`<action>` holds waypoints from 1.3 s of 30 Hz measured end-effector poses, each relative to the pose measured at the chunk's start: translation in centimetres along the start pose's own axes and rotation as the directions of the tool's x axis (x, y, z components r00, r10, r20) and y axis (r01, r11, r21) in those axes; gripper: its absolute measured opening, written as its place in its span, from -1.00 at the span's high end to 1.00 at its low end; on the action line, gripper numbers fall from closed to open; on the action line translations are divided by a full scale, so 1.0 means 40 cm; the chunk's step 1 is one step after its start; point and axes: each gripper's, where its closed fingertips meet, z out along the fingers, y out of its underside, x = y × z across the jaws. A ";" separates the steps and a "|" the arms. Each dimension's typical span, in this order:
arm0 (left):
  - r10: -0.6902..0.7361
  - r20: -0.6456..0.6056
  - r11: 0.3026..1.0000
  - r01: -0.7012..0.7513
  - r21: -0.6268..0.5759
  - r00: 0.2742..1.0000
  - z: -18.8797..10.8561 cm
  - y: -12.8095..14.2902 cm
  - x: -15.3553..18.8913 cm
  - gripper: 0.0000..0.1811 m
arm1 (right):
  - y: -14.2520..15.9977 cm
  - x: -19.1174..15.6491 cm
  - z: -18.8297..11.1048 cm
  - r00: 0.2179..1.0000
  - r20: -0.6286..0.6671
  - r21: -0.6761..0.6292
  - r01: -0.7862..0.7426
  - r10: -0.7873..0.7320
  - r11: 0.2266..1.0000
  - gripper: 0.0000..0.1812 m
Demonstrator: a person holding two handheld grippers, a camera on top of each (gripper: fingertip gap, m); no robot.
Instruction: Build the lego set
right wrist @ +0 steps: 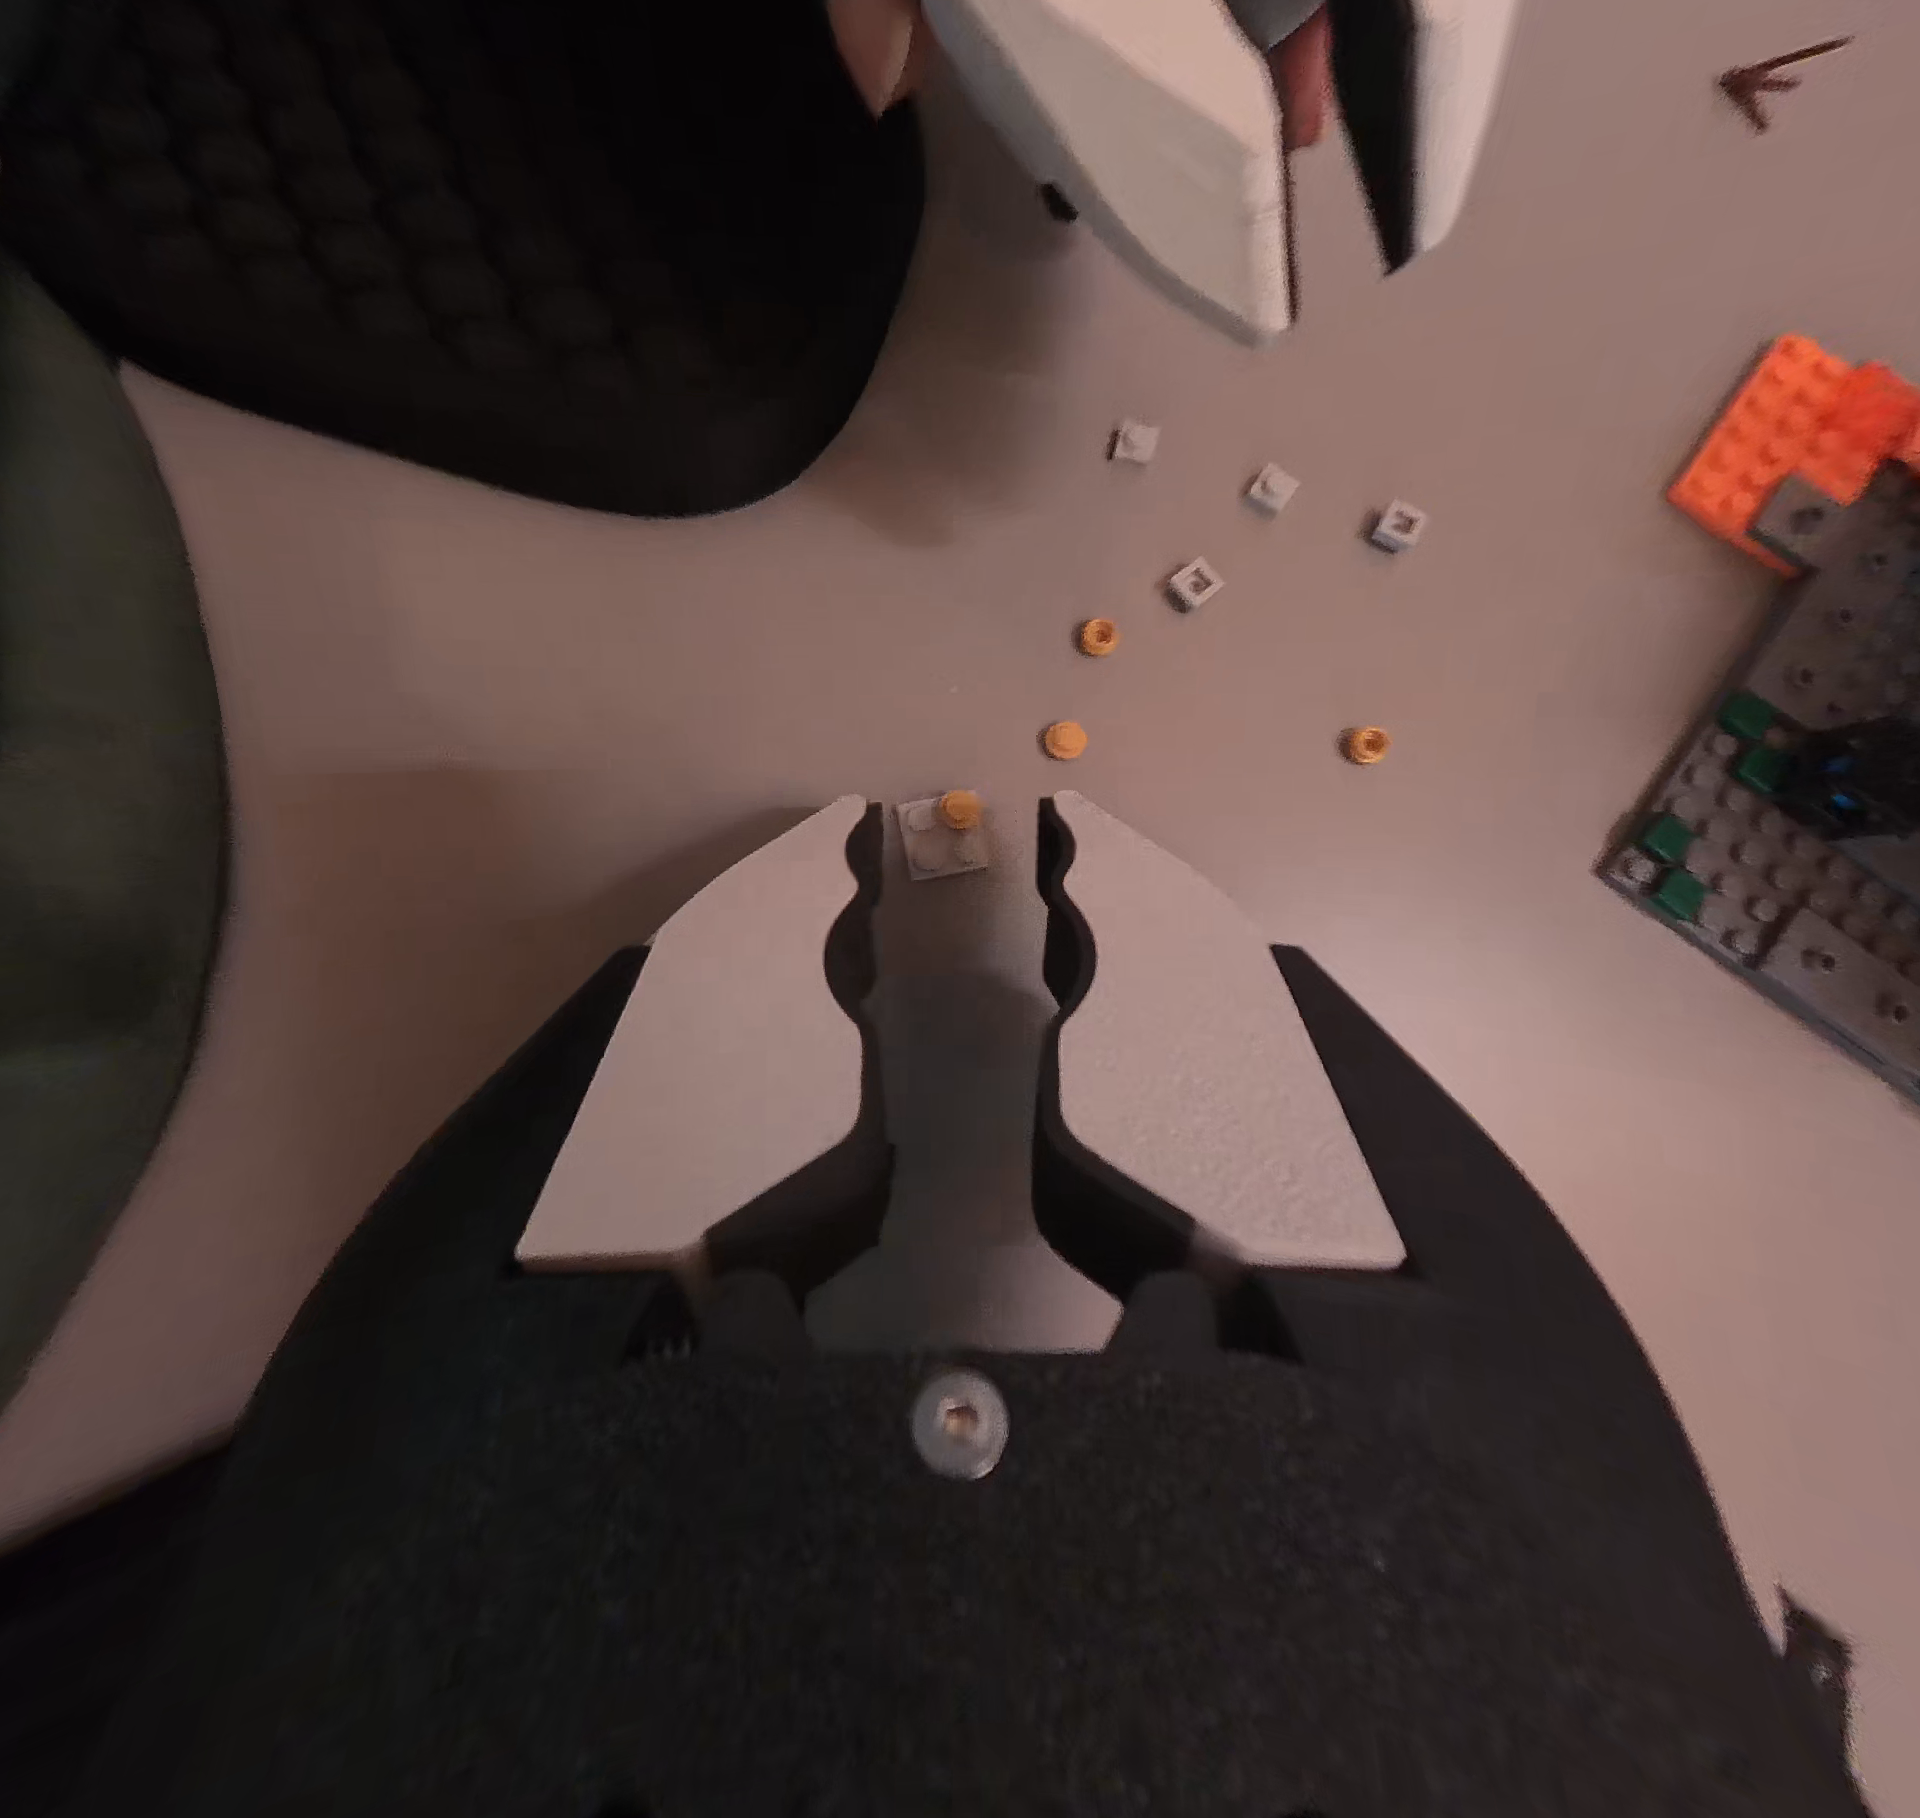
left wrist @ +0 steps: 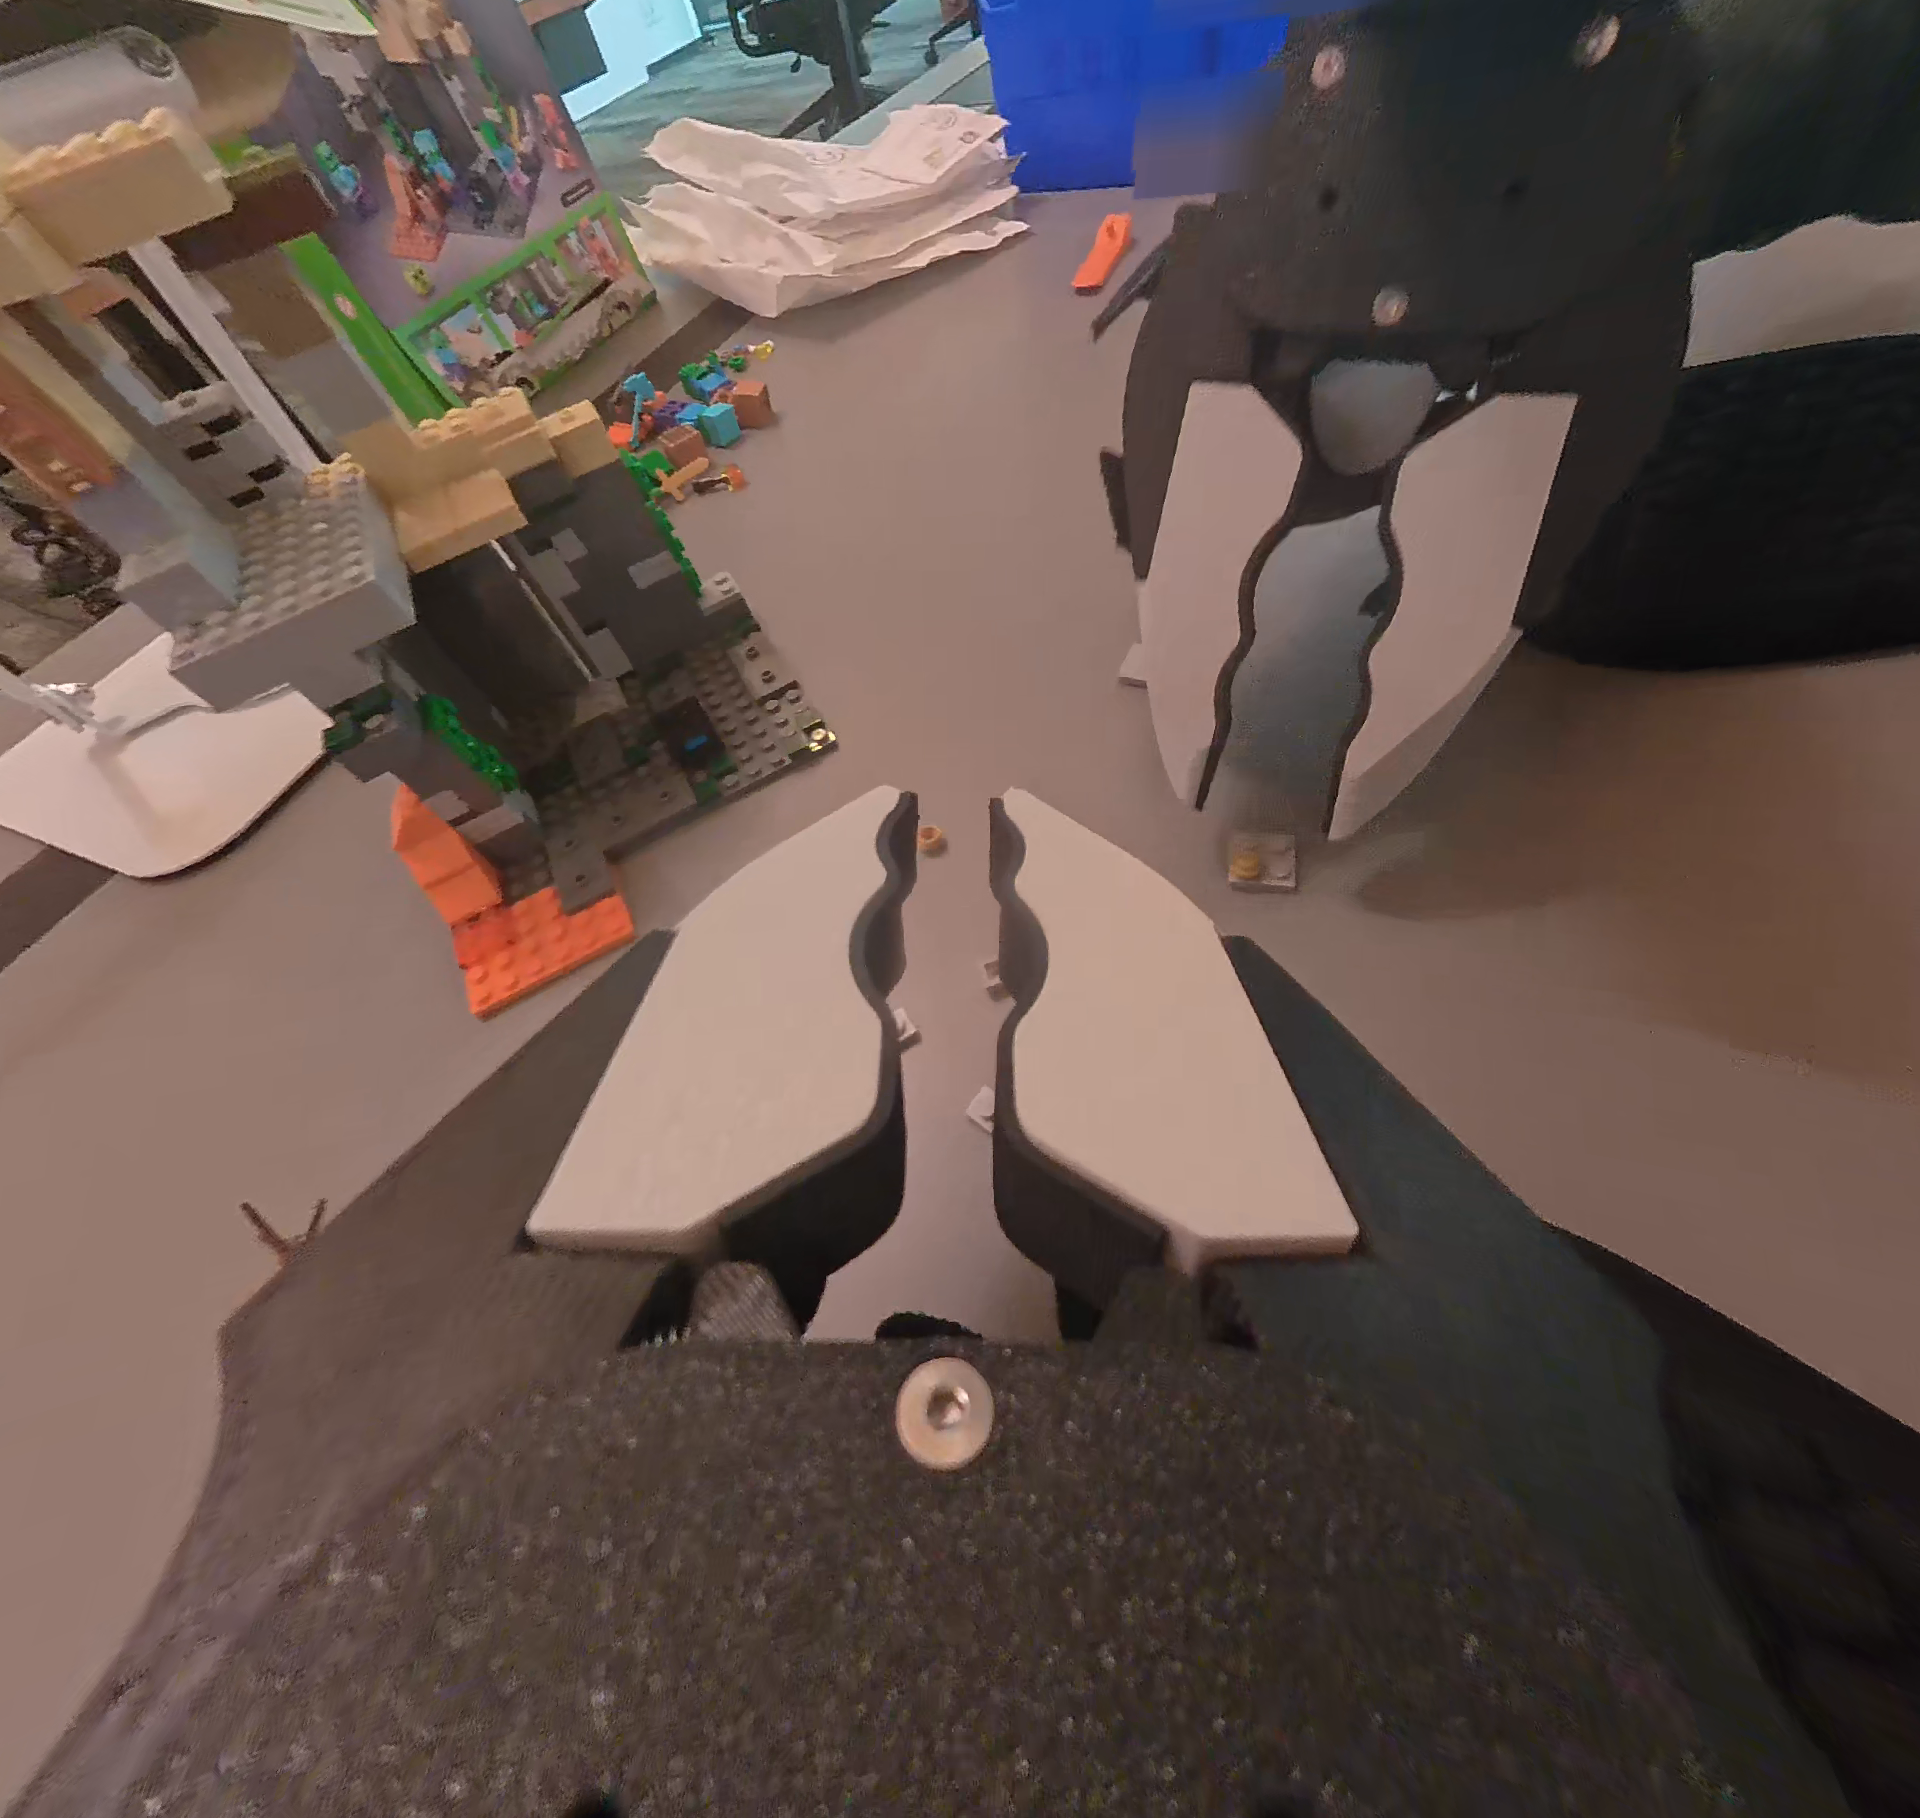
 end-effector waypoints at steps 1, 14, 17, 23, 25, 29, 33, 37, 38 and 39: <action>0.007 0.017 1.000 -0.007 -0.004 1.000 -0.001 0.001 -0.007 0.86 | -0.007 0.008 -0.011 1.000 -0.009 0.023 -0.015 0.015 1.000 0.68; 0.003 0.121 1.000 -0.004 0.007 0.993 -0.028 0.005 -0.062 0.89 | -0.059 0.155 -0.064 0.994 -0.066 0.142 -0.079 0.089 0.987 1.00; -0.018 0.140 1.000 0.017 0.007 0.990 -0.027 0.009 -0.071 0.90 | -0.072 0.186 -0.055 0.990 -0.096 0.174 -0.089 0.107 0.981 1.00; -0.031 0.180 0.999 0.033 -0.010 0.983 -0.028 0.021 -0.090 0.91 | -0.084 0.218 -0.029 0.983 -0.111 0.211 -0.117 0.143 0.970 0.96; -0.033 0.200 0.999 0.037 -0.017 0.979 -0.030 0.025 -0.101 0.91 | -0.085 0.225 -0.022 0.983 -0.112 0.213 -0.123 0.149 0.969 0.94; -0.058 0.245 0.998 0.066 -0.022 0.968 -0.041 0.031 -0.128 0.91 | -0.081 0.235 -0.003 0.985 -0.104 0.189 -0.113 0.135 0.976 0.88; -0.076 0.272 0.996 0.084 -0.017 0.959 -0.052 0.034 -0.147 0.92 | -0.071 0.227 0.031 0.995 -0.062 0.118 -0.075 0.083 0.990 0.86; -0.076 0.285 0.996 0.085 -0.018 0.956 -0.056 0.035 -0.155 0.92 | -0.085 0.226 0.073 0.999 -0.028 0.072 -0.038 0.040 0.997 0.86; -0.076 0.285 0.996 0.084 -0.018 0.956 -0.056 0.035 -0.155 0.93 | -0.091 0.229 0.085 0.999 -0.025 0.058 -0.031 0.032 0.998 0.86; -0.074 0.286 0.996 0.083 -0.019 0.955 -0.056 0.036 -0.156 0.93 | -0.096 0.233 0.096 0.999 -0.023 0.044 -0.021 0.022 0.999 0.86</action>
